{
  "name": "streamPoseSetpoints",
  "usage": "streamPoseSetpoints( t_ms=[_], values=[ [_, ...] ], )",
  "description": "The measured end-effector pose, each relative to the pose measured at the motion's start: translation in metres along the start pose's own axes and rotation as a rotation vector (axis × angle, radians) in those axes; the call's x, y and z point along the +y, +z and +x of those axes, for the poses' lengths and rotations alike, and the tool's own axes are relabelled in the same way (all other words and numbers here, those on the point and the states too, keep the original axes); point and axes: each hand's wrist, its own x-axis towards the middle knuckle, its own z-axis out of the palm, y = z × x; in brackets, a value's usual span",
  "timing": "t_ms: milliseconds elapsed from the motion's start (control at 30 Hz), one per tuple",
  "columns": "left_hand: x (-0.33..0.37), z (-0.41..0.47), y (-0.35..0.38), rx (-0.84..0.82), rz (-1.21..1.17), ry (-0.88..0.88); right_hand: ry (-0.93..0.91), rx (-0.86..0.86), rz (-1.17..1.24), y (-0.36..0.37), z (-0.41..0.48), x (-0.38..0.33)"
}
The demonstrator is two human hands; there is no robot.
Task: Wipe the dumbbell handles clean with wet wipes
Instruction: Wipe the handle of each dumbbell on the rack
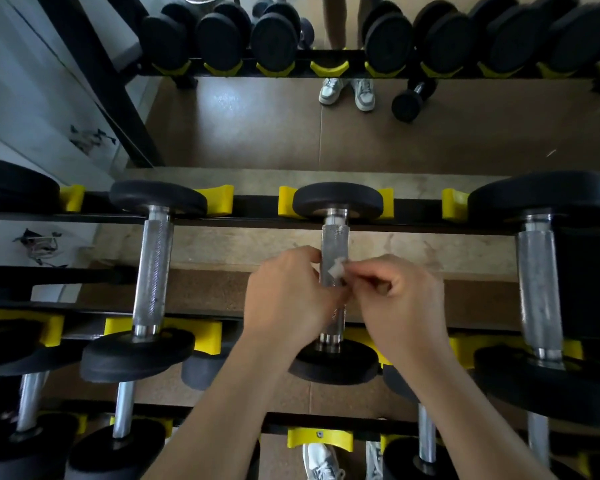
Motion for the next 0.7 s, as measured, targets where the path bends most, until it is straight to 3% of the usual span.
streamPoseSetpoints(
  t_ms=[167,267,367,467,533,667,700],
  values=[
    [-0.007,-0.022,0.011,0.052,0.012,0.122,-0.078,0.102,-0.111,0.003,0.036,-0.004],
    [-0.026,-0.054,0.022,0.14,-0.031,0.271,-0.06,-0.108,-0.115,-0.003,0.005,-0.005],
    [-0.044,-0.075,0.027,0.134,-0.164,0.242,-0.06,-0.266,-0.102,-0.013,-0.02,-0.007],
    [-0.047,-0.08,0.028,0.144,-0.285,0.217,-0.096,-0.061,-0.116,-0.006,0.007,-0.003],
    [-0.045,-0.081,0.028,0.151,-0.34,0.181,-0.095,-0.042,-0.134,-0.004,0.011,-0.006],
    [-0.034,-0.08,0.022,0.118,-0.52,0.0,0.09,-0.482,-0.102,-0.022,-0.025,-0.016],
    [-0.029,-0.08,0.018,0.105,-0.564,-0.037,0.148,-0.525,-0.025,-0.031,-0.028,-0.018]
  ],
)
